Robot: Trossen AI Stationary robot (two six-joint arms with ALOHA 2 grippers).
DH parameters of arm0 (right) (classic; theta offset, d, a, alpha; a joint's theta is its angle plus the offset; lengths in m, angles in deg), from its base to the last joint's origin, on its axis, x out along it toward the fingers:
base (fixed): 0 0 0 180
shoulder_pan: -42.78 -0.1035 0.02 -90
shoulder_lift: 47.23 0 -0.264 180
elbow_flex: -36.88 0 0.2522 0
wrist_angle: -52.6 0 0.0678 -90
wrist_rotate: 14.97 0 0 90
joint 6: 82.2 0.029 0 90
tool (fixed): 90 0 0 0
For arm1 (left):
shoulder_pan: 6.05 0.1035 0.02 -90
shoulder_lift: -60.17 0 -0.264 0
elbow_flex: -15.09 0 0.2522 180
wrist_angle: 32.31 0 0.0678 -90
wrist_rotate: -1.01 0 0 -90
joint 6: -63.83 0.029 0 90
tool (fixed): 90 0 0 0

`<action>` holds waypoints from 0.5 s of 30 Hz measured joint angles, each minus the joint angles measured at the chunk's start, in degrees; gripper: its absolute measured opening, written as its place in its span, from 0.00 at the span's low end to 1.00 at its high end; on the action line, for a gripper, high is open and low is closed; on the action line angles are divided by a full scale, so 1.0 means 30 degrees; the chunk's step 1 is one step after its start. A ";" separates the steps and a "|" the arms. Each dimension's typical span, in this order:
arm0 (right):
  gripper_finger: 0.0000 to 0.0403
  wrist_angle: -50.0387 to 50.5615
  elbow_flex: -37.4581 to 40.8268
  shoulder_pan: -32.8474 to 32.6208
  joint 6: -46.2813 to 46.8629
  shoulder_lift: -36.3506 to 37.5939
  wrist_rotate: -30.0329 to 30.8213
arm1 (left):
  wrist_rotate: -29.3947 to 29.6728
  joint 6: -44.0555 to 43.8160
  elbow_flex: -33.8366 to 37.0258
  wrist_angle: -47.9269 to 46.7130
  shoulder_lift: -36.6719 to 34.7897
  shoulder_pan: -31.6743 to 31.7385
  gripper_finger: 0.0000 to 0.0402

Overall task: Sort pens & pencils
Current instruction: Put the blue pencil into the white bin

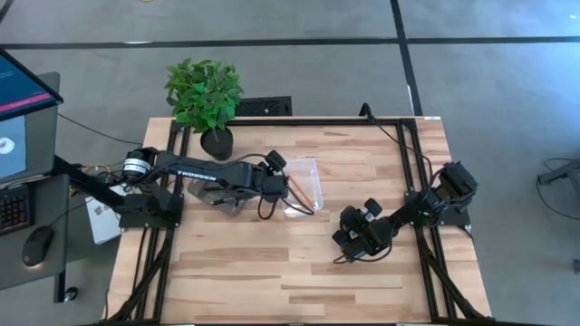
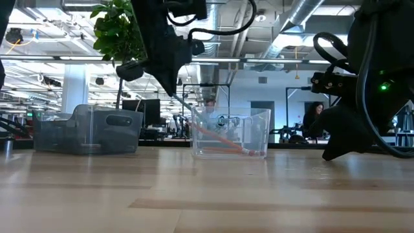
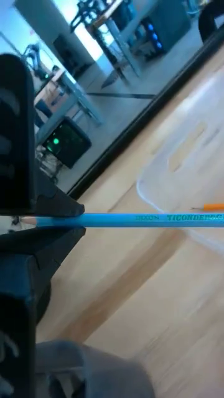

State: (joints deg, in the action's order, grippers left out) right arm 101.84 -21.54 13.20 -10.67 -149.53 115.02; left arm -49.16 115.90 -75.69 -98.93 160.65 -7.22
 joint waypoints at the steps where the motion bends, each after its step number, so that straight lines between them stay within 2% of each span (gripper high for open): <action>1: 0.17 0.0000 0.0000 0.0000 0.0001 0.0000 0.0000 | 0.0033 0.0246 0.0000 -0.0061 0.0000 -0.0001 0.00; 8: 0.17 0.0007 -0.0007 0.0000 0.0000 0.0000 0.0000 | 0.0462 0.1117 0.0022 -0.0066 0.1423 0.0000 0.00; 13: 0.17 -0.0051 0.0000 0.0000 0.0000 0.0000 -0.0006 | 0.2446 0.0973 0.0019 0.0021 0.2850 0.0147 0.00; 15: 0.17 -0.0051 0.0000 0.0000 0.0000 0.0000 -0.0007 | 0.2605 0.0895 0.0029 -0.0065 0.2845 0.0247 0.00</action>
State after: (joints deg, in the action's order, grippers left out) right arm 101.69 -21.54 13.20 -10.67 -149.53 115.00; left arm -41.34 118.58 -75.60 -99.12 169.19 -6.48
